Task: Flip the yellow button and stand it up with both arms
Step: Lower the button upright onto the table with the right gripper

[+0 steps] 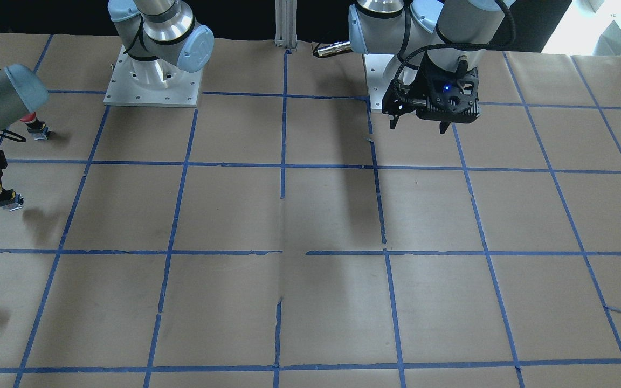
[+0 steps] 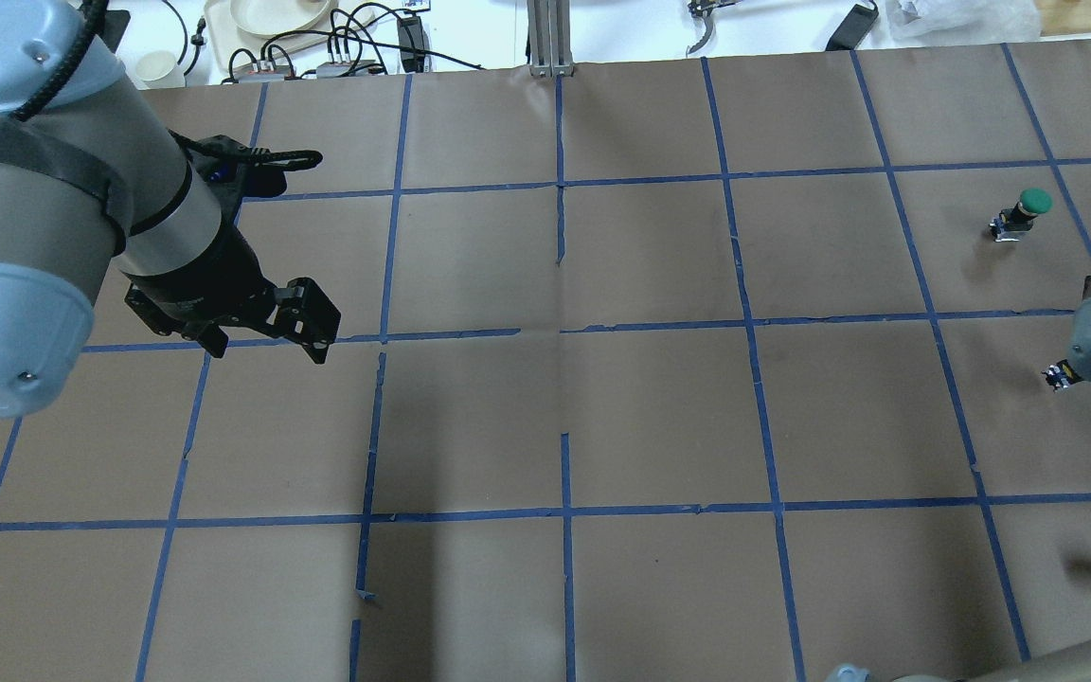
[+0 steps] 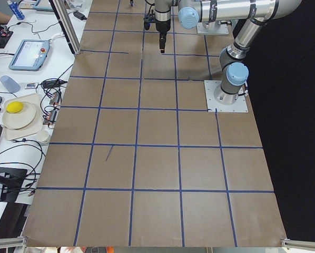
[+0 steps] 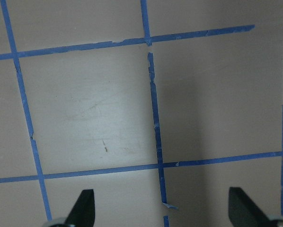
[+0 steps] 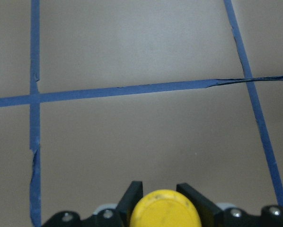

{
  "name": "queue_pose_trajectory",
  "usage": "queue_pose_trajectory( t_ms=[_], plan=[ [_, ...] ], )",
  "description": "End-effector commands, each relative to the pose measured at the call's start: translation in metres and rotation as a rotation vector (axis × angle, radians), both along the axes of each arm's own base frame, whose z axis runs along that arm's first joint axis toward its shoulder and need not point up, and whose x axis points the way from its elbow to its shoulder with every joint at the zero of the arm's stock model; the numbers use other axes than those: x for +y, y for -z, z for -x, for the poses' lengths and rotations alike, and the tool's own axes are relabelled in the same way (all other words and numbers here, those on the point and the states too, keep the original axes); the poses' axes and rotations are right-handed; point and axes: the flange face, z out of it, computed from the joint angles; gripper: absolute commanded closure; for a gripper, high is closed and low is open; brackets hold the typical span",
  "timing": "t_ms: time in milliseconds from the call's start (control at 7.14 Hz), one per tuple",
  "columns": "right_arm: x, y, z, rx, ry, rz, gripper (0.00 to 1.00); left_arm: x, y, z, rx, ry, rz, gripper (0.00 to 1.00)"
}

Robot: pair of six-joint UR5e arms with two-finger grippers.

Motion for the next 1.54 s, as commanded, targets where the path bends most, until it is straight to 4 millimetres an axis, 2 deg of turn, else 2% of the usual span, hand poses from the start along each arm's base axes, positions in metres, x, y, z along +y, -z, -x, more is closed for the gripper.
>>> queue_pose_trajectory(
  t_ms=[0,280,420,560,700,840,980,1120,1260,1400],
  plan=[
    [0.001,0.016,0.002,0.035,0.090,-0.012,0.90,0.002,-0.002,-0.005,-0.001,-0.009,0.007,0.00],
    [-0.006,0.024,0.005,0.051,0.089,0.005,0.86,-0.001,-0.007,-0.008,-0.002,-0.006,0.016,0.00],
    [-0.009,0.025,0.009,0.060,0.093,0.005,0.44,-0.002,-0.006,-0.008,-0.002,0.002,0.016,0.00],
    [-0.003,0.029,0.011,0.107,0.101,-0.022,0.17,-0.002,-0.007,-0.007,0.002,0.002,0.017,0.00],
    [-0.004,0.031,0.013,0.118,0.129,-0.014,0.10,-0.002,-0.006,-0.008,-0.004,0.002,0.016,0.00],
    [-0.004,0.029,0.011,0.116,0.129,-0.007,0.09,-0.001,-0.006,-0.007,-0.005,0.004,0.016,0.00],
    [-0.006,0.027,0.011,0.109,0.127,-0.004,0.04,-0.002,-0.002,-0.007,-0.006,0.005,0.010,0.00],
    [-0.008,0.018,0.011,0.114,0.098,-0.009,0.04,-0.002,-0.001,-0.007,-0.005,0.005,0.007,0.00],
    [-0.012,-0.009,-0.003,0.106,0.051,-0.048,0.04,-0.002,-0.003,-0.007,-0.006,0.005,0.011,0.00],
    [-0.021,-0.048,-0.008,0.073,0.031,-0.085,0.04,-0.003,-0.004,-0.007,-0.005,0.005,0.013,0.00]
  ],
)
